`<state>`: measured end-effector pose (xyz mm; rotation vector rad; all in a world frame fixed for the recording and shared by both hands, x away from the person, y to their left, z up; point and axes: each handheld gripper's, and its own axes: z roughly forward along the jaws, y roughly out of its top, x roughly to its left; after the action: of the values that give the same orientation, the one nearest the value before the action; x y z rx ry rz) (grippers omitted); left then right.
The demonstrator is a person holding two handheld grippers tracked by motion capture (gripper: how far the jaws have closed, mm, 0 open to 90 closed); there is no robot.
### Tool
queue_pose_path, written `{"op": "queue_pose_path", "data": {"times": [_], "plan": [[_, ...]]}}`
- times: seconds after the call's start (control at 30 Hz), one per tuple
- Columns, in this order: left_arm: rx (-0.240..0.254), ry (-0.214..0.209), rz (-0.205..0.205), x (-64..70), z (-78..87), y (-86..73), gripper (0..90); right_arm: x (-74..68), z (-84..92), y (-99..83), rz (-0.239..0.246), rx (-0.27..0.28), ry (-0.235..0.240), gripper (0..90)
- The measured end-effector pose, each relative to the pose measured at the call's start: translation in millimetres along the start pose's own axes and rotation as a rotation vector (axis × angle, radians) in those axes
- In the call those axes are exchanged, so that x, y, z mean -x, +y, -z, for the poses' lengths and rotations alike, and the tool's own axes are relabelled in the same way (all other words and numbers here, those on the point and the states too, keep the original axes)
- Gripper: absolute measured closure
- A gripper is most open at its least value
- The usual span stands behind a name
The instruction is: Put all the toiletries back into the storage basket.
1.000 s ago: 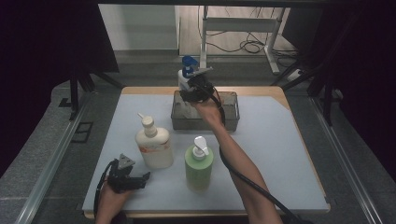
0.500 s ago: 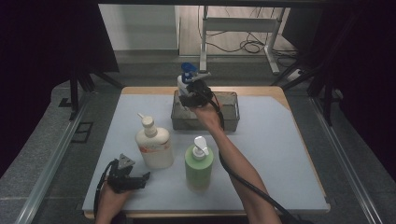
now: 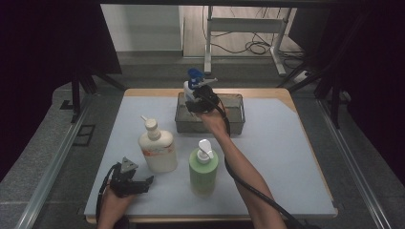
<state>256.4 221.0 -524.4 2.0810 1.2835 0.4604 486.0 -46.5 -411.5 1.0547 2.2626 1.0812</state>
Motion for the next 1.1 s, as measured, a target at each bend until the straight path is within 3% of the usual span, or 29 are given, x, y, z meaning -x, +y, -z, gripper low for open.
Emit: {"op": "queue_pose_path", "data": {"times": [0.43, 0.73, 1.1], "plan": [[0.000, 0.000, 0.000, 0.0, 0.0, 0.0, 12.3, 3.9, 1.7, -4.1, -0.022, 0.011, 0.023, 36.4], [-0.001, 0.000, -0.001, -0.1, 0.0, 0.0, 12.3, 4.5, -1.5, -5.9, 0.007, -0.009, 0.005, 28.3], [0.001, -0.001, 0.000, 0.0, -0.1, 0.0, 12.3, 5.6, 10.4, -13.1, 0.019, -0.012, 0.030, 25.3]]}}
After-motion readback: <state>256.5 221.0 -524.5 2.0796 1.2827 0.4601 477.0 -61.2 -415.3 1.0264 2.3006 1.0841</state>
